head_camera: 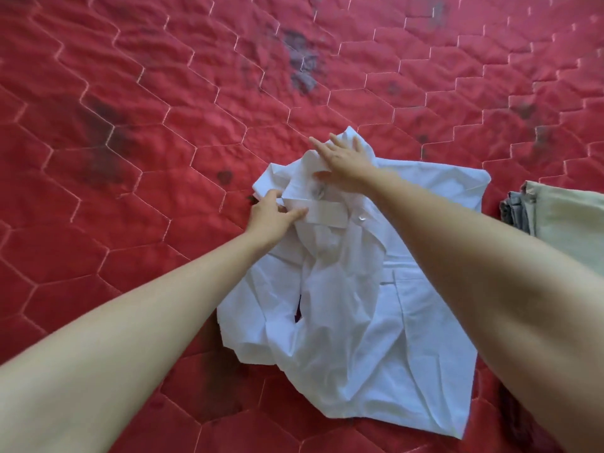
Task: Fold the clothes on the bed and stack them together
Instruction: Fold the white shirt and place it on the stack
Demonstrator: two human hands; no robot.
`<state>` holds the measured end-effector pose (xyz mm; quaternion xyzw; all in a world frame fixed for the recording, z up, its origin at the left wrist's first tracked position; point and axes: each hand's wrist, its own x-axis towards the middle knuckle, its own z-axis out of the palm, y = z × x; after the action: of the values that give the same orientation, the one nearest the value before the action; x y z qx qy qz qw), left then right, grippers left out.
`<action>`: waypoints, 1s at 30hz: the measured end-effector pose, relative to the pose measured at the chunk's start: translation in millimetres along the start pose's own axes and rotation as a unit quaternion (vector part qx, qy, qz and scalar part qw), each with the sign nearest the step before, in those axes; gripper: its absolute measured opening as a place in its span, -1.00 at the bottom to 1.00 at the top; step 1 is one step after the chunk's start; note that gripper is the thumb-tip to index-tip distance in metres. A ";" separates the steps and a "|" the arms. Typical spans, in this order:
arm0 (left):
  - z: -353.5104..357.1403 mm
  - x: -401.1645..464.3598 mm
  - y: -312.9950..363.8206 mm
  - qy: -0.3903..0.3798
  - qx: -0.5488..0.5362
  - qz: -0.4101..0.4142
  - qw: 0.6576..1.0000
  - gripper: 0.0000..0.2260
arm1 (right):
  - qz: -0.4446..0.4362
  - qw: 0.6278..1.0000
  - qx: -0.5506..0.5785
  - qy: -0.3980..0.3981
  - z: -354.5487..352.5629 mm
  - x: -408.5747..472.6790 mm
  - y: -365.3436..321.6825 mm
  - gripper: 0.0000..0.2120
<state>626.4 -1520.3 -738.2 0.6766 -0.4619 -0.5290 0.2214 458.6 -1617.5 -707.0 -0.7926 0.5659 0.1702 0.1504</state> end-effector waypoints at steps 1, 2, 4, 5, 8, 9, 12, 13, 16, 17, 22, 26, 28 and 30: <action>4.9 1.4 1.7 -0.001 -0.046 -0.024 0.999 -0.63 | 0.010 1.000 0.002 -0.017 -2.7 6.1 4.3 -0.38; 8.3 1.4 3.9 0.001 -0.081 -0.036 0.996 -0.73 | 0.019 0.999 0.007 -0.025 -7.1 9.8 9.1 -0.48; 8.0 -2.2 11.1 0.011 -0.099 -0.022 0.995 -0.90 | 0.024 0.998 0.040 -0.033 -21.4 7.4 17.9 -0.73; 3.9 -4.3 16.3 0.021 -0.091 -0.004 0.996 -0.94 | 0.022 0.997 0.072 -0.031 -32.3 0.6 22.4 -0.69; -23.4 -15.7 44.0 0.056 -0.068 0.070 0.994 -0.96 | 0.019 0.987 0.159 -0.012 -73.9 -33.6 38.2 -0.71; -37.7 -21.3 59.5 0.059 -0.058 0.098 0.992 -0.97 | 0.015 0.982 0.189 -0.008 -91.2 -48.3 41.4 -0.74; -85.9 -47.0 125.3 0.044 -0.022 0.189 0.981 -0.94 | -0.006 0.957 0.291 0.018 -153.8 -102.9 42.1 -0.74; -102.1 -58.8 152.2 0.036 -0.015 0.218 0.975 -0.94 | -0.018 0.948 0.315 0.040 -178.2 -123.4 40.5 -0.77; -153.2 -110.0 241.9 0.028 0.020 0.312 0.950 -0.86 | -0.039 0.925 0.360 0.118 -263.6 -185.8 29.8 -0.82; -169.8 -129.9 272.1 0.030 0.033 0.342 0.939 -0.85 | -0.040 0.920 0.361 0.146 -294.3 -205.0 25.6 -0.83; -246.8 -243.1 423.9 0.089 0.078 0.468 0.876 -0.89 | -0.074 0.910 0.333 0.237 -465.2 -313.3 2.1 -0.74; -300.9 -340.3 527.2 0.136 0.089 0.534 0.830 -0.87 | -0.129 0.915 0.277 0.264 -580.1 -416.9 -25.0 -0.69; -323.7 -386.8 564.4 0.173 0.095 0.563 0.803 -0.91 | -0.148 0.908 0.258 0.294 -621.5 -461.7 -37.8 -0.72; -341.4 -430.0 588.8 0.208 0.108 0.586 0.775 -0.93 | -0.169 0.885 0.264 0.344 -650.3 -495.5 -50.1 -0.75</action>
<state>704.7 -1495.2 62.6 0.3881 -0.7659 -0.0894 0.5048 421.3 -1463.0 96.4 -0.8160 0.4639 -0.2965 0.1764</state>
